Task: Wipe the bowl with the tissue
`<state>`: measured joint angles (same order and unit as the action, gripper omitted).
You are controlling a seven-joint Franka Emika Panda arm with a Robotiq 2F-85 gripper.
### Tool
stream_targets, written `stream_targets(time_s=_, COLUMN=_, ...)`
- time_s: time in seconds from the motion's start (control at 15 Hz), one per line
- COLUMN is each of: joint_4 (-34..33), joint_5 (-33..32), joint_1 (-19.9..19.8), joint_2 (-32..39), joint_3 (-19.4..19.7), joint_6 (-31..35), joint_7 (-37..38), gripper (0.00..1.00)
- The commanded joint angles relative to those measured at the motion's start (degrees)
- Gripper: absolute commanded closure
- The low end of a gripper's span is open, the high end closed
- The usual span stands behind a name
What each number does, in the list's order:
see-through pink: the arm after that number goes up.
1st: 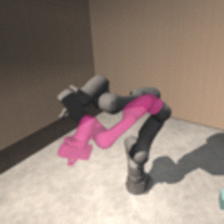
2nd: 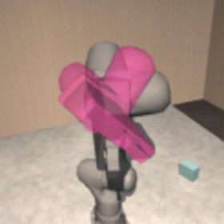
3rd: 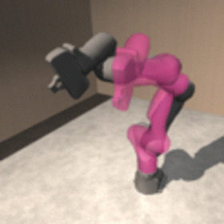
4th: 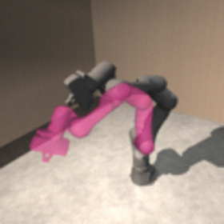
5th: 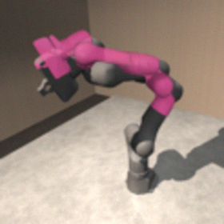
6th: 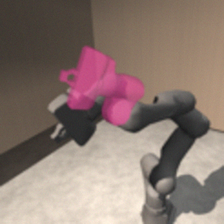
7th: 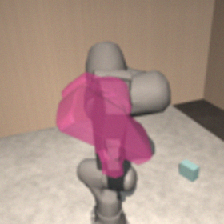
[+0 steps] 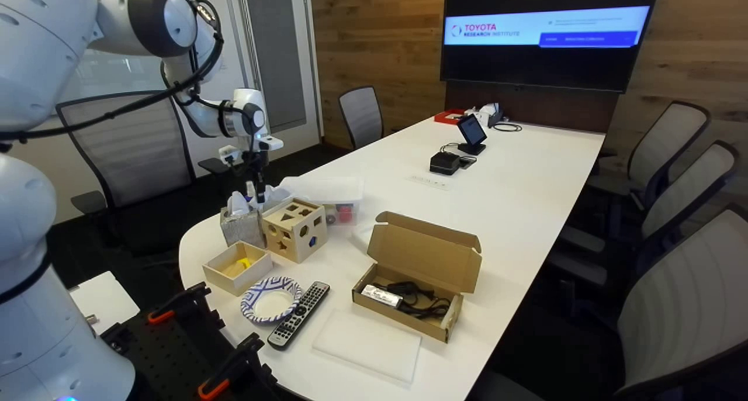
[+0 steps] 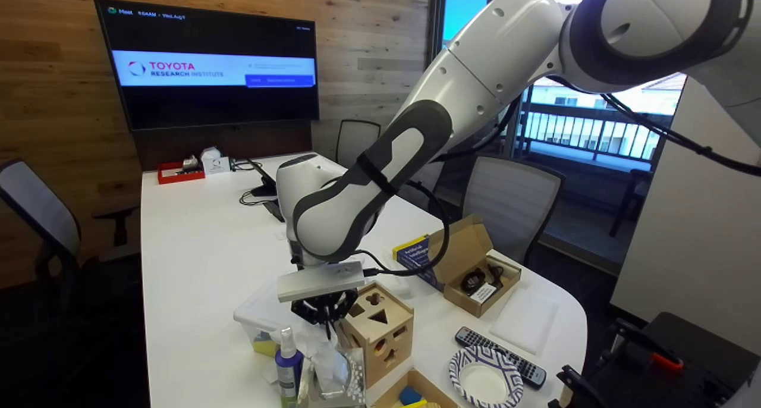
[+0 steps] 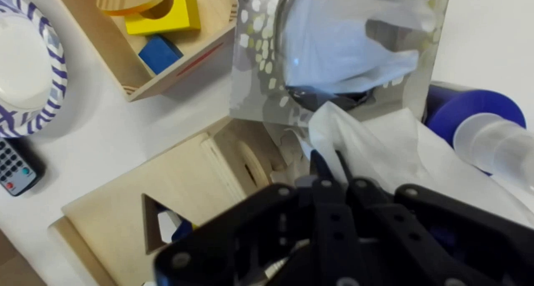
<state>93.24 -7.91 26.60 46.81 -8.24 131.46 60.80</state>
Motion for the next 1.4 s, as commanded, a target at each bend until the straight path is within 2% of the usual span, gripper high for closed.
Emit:
stream_targets(time_s=0.0, joint_4=-4.6, joint_5=2.1, joint_1=1.5, joint_2=2.8, joint_3=1.6, joint_6=-4.8, joint_7=-0.6, gripper=1.00)
stream_targets(time_s=0.27, joint_4=-6.4, joint_5=1.1, joint_1=3.0, joint_2=4.2, joint_3=3.6, joint_6=-5.2, joint_7=1.6, gripper=1.00)
stream_targets(time_s=0.33, joint_4=-6.3, joint_5=1.2, joint_1=3.0, joint_2=4.2, joint_3=3.5, joint_6=-4.1, joint_7=0.9, gripper=0.74)
stream_targets(time_s=0.47, joint_4=-5.9, joint_5=1.7, joint_1=2.4, joint_2=3.8, joint_3=3.0, joint_6=-3.3, joint_7=-0.5, gripper=0.66)
stream_targets(time_s=1.0, joint_4=-1.4, joint_5=1.7, joint_1=2.1, joint_2=-2.7, joint_3=3.0, joint_6=-2.2, joint_7=-0.2, gripper=0.05)
stream_targets(time_s=1.07, joint_4=-0.6, joint_5=1.5, joint_1=2.1, joint_2=-3.9, joint_3=3.2, joint_6=-2.3, joint_7=0.2, gripper=0.01)
stream_targets(time_s=1.33, joint_4=3.9, joint_5=1.4, joint_1=1.4, joint_2=-9.8, joint_3=3.5, joint_6=-1.1, joint_7=0.9, gripper=0.00)
